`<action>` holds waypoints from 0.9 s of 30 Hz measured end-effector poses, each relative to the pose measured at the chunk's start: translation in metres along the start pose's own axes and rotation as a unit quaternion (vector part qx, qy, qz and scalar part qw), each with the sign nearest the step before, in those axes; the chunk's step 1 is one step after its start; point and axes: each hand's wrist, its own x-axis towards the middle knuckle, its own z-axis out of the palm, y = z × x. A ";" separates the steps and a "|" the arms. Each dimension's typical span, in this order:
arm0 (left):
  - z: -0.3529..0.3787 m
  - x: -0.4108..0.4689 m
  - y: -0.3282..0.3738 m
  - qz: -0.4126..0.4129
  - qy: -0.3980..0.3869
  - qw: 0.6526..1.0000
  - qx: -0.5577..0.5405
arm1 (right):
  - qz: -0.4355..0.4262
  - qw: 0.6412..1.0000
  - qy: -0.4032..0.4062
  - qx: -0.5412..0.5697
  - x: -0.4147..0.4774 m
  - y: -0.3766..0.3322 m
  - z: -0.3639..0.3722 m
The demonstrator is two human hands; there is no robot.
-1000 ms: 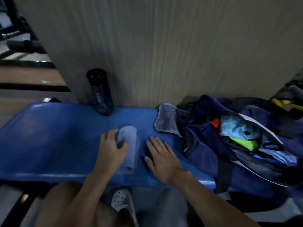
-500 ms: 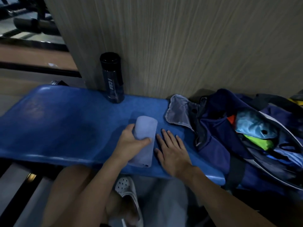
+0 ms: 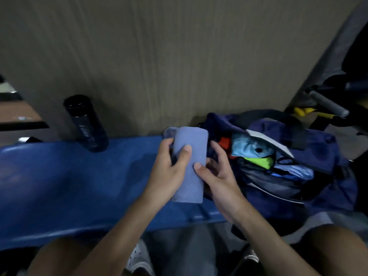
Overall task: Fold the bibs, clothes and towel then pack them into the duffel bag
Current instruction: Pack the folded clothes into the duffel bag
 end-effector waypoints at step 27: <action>0.198 0.092 0.076 0.338 -0.283 0.795 0.417 | -0.159 0.938 0.229 -0.204 -0.047 -0.047 -0.196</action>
